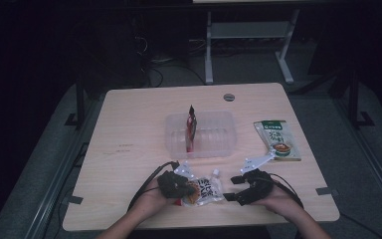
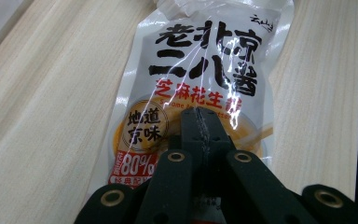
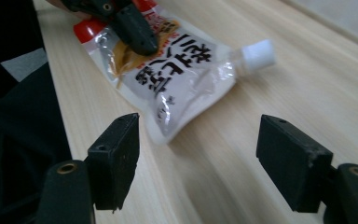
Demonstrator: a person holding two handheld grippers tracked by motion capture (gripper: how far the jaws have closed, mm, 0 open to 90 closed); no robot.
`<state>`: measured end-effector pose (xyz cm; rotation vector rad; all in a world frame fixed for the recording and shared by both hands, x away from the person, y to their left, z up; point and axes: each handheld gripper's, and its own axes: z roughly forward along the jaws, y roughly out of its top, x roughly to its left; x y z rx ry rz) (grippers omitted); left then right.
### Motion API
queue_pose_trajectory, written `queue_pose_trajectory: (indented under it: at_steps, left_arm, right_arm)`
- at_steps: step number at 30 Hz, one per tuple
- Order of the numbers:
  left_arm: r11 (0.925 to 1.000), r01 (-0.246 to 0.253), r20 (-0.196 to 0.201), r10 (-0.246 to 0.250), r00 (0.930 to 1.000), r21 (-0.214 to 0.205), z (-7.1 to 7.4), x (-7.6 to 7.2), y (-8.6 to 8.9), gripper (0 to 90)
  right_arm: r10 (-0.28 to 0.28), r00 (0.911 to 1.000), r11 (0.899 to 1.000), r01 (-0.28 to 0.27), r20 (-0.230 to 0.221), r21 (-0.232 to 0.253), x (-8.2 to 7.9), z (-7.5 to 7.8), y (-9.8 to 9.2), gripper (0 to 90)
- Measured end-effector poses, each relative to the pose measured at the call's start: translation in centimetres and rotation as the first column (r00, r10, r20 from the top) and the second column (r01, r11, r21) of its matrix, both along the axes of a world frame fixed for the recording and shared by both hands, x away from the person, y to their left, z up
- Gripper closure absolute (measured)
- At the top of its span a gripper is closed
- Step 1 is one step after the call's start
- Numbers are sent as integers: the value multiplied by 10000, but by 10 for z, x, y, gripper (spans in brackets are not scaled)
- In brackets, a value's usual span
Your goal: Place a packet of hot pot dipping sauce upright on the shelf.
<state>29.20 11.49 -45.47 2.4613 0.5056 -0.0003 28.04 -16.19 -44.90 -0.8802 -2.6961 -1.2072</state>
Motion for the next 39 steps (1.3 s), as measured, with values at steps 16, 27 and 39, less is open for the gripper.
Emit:
queue_pose_trajectory:
  at_steps: [16,27,39]
  left_arm:
    - [10000,-77,-46,77,10000,-51,0,-1,0,900]
    - [9997,-155,-70,154,9999,-170,-1,0,1,900]
    - [9999,-74,-88,74,9999,-93,0,1,3,900]
  right_arm:
    - [511,9969,9984,-525,-606,-221,7,-10,28,371]
    - [803,9933,9964,-822,-826,-200,11,-15,47,400]
    - [824,9903,9963,-793,-1119,319,20,-13,55,579]
